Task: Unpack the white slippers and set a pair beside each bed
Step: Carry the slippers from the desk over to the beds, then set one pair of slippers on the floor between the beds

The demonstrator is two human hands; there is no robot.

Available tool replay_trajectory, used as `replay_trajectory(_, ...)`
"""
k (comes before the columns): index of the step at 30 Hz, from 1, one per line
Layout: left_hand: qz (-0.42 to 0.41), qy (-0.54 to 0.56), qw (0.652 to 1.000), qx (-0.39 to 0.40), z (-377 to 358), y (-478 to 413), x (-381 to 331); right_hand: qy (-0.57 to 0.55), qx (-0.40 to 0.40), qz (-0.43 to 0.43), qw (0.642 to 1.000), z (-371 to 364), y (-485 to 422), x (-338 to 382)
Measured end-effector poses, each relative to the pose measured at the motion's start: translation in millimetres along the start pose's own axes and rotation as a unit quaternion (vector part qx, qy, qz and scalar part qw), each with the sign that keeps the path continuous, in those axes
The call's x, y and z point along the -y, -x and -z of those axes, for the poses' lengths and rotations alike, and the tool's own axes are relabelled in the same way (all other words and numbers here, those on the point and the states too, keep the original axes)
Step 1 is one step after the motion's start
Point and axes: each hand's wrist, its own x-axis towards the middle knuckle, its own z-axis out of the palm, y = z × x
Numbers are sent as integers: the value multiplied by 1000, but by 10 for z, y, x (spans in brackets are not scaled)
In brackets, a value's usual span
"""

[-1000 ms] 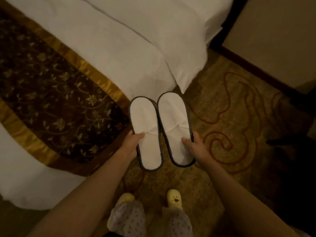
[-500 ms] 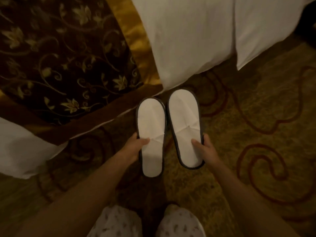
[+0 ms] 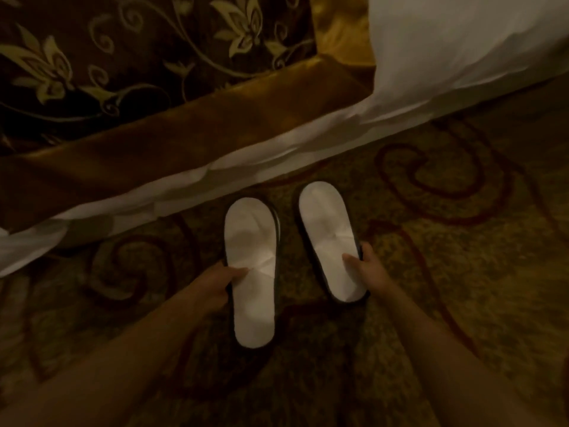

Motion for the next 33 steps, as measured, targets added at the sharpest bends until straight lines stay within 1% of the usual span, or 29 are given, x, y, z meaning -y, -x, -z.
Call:
replay_trajectory(3, 8, 28, 999, -23, 109, -71, 9, 20, 13, 12, 1000, -156, -272, 70)
replay_trajectory(5, 19, 45, 999, -23, 165, -66, -13, 58, 10, 6, 998, -234, -385, 121)
replay_trajectory(8, 28, 62, 998, -17, 190, -33, -53, 185, -23, -9, 982, -293, -454, 195)
replay_trajectory(11, 31, 71, 997, -13, 166, -43, -76, 295, -55, 11, 954, -323, -446, 230)
replay_trajectory(14, 36, 72, 997, 0, 102, -61, -93, 319, -81, 26, 944, -327, -439, 216)
replay_trajectory(16, 23, 61, 998, 4, 48, -41, -121, 326, -87, 28, 941, -312, -401, 240)
replay_trajectory(19, -8, -6, 1000, 13, -18, 83, -192, 346, -78, 63, 933, -251, -189, 399)
replay_trajectory(21, -26, -111, 994, 2, -77, 287, -280, 341, -51, 131, 929, -170, 82, 622)
replay_trajectory(23, -60, -247, 967, -32, -149, 595, -409, 309, -22, 198, 930, -47, 435, 969)
replay_trajectory(25, -100, -341, 934, -40, -238, 975, -579, 292, -18, 250, 923, 104, 807, 1397)
replay_trajectory(27, -122, -389, 913, -24, -320, 1371, -790, 291, -21, 281, 914, 265, 1177, 1854)
replay_trajectory(30, -147, -427, 892, 1, -434, 2033, -1170, 296, 3, 295, 908, 524, 1720, 2520)
replay_trajectory(31, -158, -435, 887, 12, -464, 2271, -1310, 310, 9, 301, 902, 618, 1887, 2740)
replay_trajectory(33, -182, -457, 870, 25, -503, 2771, -1597, 362, 12, 331, 871, 813, 2216, 3179)
